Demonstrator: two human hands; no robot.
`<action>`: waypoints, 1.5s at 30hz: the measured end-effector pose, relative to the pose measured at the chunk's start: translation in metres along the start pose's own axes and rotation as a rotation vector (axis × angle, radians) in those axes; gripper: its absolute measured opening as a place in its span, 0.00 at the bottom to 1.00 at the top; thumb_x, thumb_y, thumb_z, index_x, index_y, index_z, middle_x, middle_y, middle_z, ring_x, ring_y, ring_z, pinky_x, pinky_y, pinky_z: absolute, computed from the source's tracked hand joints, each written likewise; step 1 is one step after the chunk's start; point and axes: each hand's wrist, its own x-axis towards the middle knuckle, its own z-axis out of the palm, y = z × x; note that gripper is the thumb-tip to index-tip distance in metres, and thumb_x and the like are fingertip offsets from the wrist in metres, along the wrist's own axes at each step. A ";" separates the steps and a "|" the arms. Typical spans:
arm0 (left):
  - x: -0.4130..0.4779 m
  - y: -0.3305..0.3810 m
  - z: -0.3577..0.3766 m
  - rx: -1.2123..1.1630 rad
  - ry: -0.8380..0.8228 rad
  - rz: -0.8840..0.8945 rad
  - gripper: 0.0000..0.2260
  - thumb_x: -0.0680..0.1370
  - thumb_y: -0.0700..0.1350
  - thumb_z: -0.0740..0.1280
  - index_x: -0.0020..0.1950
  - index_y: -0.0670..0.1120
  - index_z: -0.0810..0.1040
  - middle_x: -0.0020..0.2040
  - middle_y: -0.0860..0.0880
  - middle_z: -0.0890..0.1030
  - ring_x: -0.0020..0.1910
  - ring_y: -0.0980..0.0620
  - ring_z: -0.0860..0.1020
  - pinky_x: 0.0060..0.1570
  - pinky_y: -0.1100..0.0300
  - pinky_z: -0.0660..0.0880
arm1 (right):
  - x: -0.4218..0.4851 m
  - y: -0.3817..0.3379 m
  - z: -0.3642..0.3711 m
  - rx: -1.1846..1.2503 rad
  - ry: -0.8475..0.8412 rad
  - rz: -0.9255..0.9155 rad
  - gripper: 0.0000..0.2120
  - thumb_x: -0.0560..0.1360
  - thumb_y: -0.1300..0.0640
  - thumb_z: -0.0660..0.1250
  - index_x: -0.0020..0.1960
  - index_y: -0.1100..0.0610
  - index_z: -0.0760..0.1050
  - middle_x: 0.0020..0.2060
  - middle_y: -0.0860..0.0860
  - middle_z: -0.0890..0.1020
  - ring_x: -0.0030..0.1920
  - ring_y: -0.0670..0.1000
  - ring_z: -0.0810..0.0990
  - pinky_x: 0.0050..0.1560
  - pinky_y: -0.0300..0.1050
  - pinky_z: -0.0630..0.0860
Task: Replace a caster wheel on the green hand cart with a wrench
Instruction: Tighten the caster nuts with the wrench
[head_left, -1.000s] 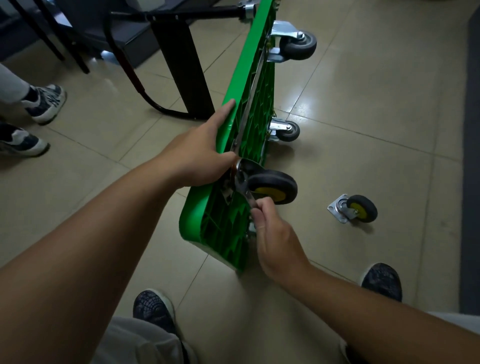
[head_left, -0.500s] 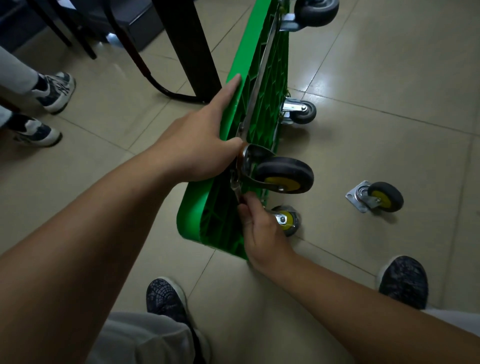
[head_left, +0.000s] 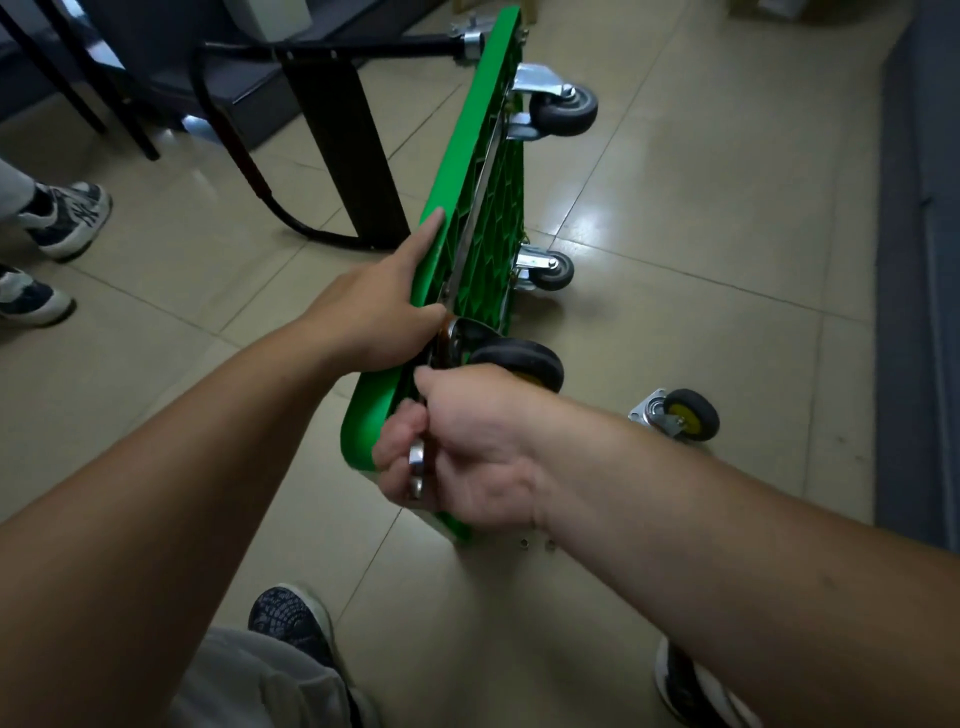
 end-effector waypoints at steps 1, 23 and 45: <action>-0.001 0.000 -0.001 -0.019 -0.002 0.001 0.40 0.80 0.47 0.65 0.81 0.68 0.43 0.57 0.43 0.79 0.44 0.44 0.80 0.47 0.50 0.78 | -0.005 -0.006 0.002 0.044 0.004 0.026 0.19 0.86 0.52 0.45 0.39 0.55 0.61 0.20 0.48 0.62 0.18 0.45 0.62 0.23 0.31 0.61; 0.005 -0.003 0.001 -0.039 0.006 -0.012 0.41 0.79 0.47 0.67 0.80 0.71 0.45 0.58 0.46 0.78 0.40 0.49 0.82 0.47 0.46 0.82 | 0.082 0.104 -0.038 -0.646 0.402 -0.546 0.21 0.84 0.42 0.48 0.60 0.57 0.71 0.40 0.54 0.81 0.37 0.51 0.78 0.37 0.53 0.75; -0.004 -0.003 -0.002 -0.159 -0.007 -0.010 0.40 0.79 0.44 0.67 0.79 0.72 0.48 0.68 0.44 0.77 0.43 0.48 0.83 0.47 0.47 0.83 | -0.008 0.027 0.016 0.004 0.175 0.016 0.22 0.84 0.40 0.50 0.40 0.54 0.65 0.21 0.47 0.64 0.19 0.49 0.64 0.23 0.38 0.64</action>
